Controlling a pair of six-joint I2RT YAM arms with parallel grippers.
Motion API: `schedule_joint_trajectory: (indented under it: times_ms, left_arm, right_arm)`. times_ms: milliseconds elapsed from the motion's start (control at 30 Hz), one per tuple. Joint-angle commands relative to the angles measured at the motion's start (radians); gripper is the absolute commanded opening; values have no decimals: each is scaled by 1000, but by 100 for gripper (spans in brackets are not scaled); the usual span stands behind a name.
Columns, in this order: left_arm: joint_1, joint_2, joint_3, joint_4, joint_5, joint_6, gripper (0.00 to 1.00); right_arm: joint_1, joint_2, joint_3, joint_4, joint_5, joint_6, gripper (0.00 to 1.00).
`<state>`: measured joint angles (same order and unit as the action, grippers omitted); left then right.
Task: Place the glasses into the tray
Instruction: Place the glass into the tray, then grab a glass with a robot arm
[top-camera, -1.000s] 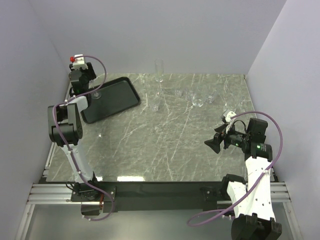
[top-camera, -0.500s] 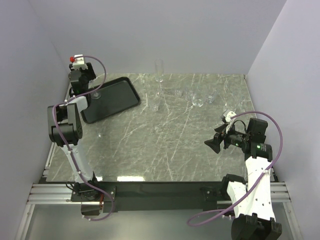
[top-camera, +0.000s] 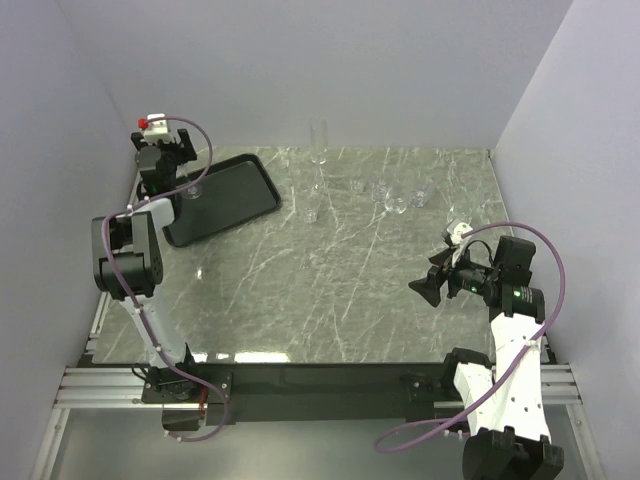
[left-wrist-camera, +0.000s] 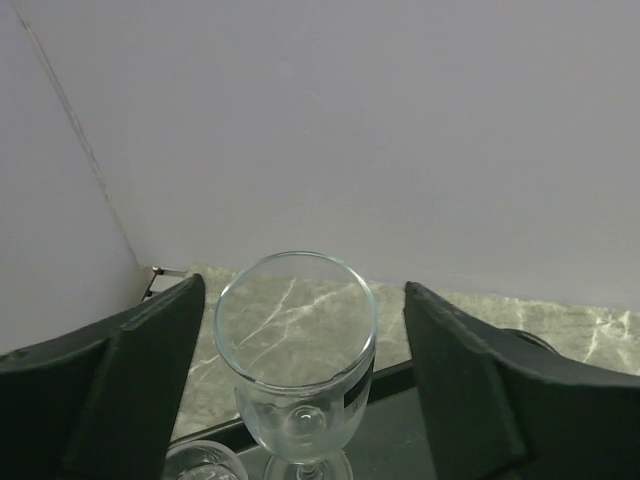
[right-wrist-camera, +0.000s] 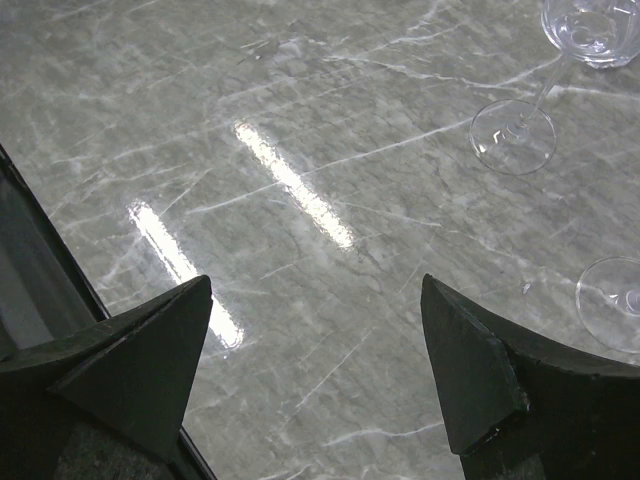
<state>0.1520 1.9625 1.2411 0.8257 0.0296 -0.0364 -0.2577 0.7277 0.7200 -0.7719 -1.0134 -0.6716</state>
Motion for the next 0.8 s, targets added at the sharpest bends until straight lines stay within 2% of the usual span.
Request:
schedule_joint_trajectory:
  times_ms: [0,167,300,467,600,767]
  left_arm:
    - [3,-73,-15,76,23,0,88]
    - [3,-114,-31,76,23,-2,99]
    - [3,-166,-71,69,9,-10,99]
    - [4,-319,-186,78,-26,-51,99]
    - [3,-453,-271,11,-60,-115,99]
    - [4,-680,-360,-181,-63,-198,99]
  right_arm:
    - [2,-11,47,10,-16,-3,91]
    - [0,-16,45,10,-19,-3,91]
    - [0,-22,47,10,-20,-3,91]
    - [2,-42,47,13,-28,0,91]
    - [2,-56,45,11,-31,-2,91]
    - [2,-70,78,-12,-27,17,91]
